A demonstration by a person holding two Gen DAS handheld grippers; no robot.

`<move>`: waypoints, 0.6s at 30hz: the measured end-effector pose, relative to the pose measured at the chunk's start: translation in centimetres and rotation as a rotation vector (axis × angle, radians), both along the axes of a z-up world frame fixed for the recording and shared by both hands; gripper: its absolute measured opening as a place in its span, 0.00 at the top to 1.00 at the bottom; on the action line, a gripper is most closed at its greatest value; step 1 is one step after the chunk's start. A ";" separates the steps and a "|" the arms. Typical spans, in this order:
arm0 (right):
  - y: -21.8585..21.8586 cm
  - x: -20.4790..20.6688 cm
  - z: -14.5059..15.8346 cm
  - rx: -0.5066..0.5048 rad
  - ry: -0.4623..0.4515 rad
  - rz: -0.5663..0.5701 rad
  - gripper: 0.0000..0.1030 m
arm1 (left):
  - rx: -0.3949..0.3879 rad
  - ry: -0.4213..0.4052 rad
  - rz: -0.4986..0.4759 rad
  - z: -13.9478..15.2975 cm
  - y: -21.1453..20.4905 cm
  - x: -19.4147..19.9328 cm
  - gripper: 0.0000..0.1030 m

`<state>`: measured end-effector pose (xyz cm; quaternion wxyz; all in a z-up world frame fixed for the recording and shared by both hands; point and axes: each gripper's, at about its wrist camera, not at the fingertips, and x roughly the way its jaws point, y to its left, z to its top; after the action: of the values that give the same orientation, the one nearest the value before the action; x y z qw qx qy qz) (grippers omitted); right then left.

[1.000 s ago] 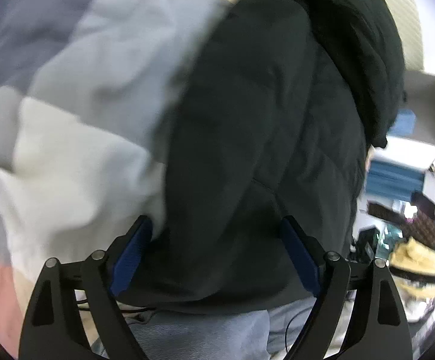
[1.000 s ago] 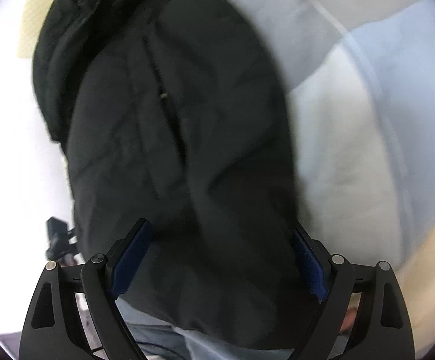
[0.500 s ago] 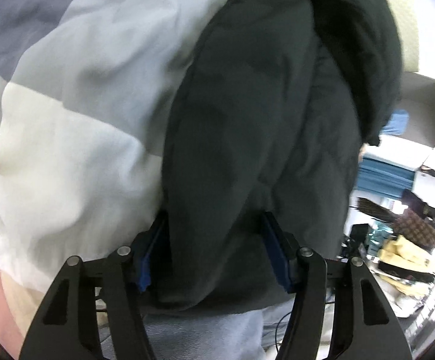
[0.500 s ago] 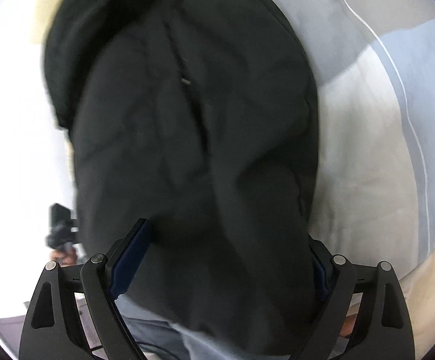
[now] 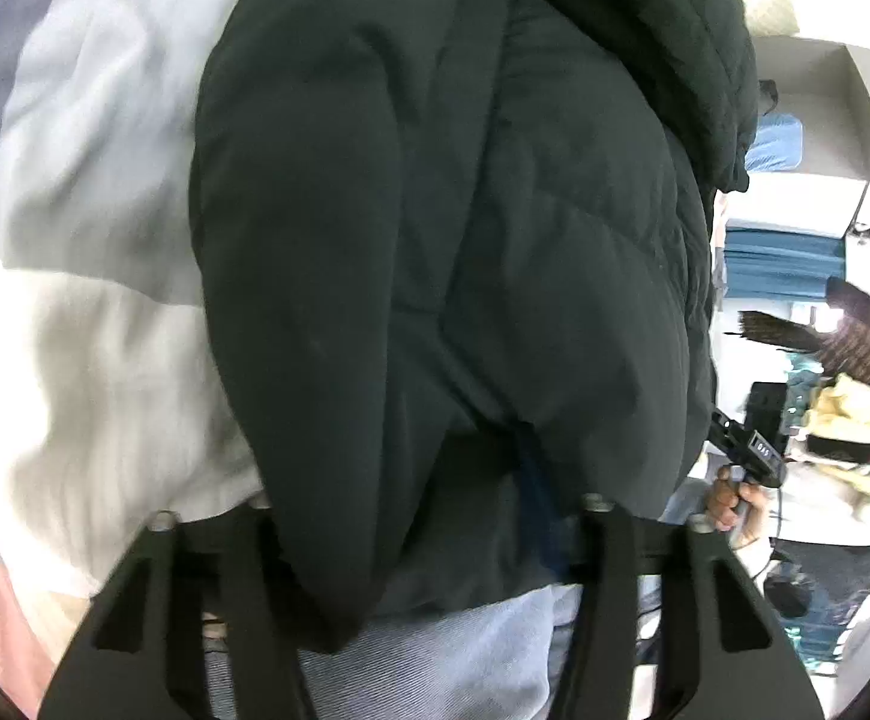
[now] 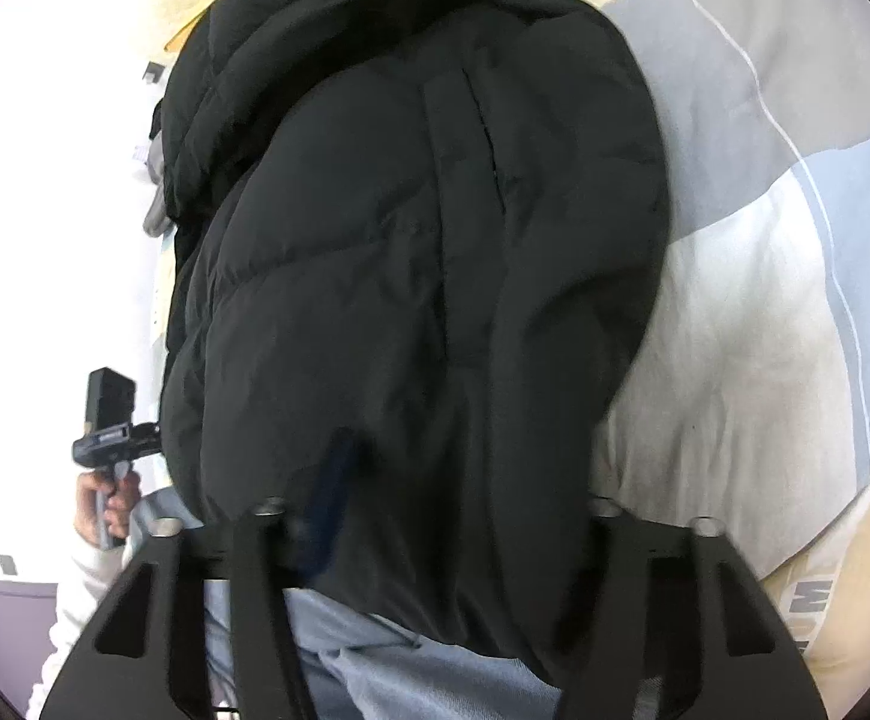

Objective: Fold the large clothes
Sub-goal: 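Close both grippers on the jacket hem, then lift the hem with both grippers and fold it toward the collar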

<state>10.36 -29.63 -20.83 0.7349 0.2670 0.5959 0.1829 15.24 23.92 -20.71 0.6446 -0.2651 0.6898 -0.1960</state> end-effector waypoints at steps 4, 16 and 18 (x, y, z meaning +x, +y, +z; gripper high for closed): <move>0.1 -0.8 0.9 0.012 -0.098 -0.010 0.79 | 0.005 -0.055 -0.021 0.8 -1.4 0.3 0.69; 0.6 -0.7 3.8 0.172 -0.234 -0.170 0.94 | -0.051 -0.287 0.073 5.2 -3.3 0.4 0.96; -0.4 -0.9 5.4 0.191 -0.268 -0.177 0.95 | -0.078 -0.307 0.110 6.0 -3.8 0.6 0.96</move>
<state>9.43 -29.98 -15.44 0.7924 0.3602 0.4466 0.2071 15.88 20.16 -14.70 0.7413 -0.2942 0.5597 -0.2252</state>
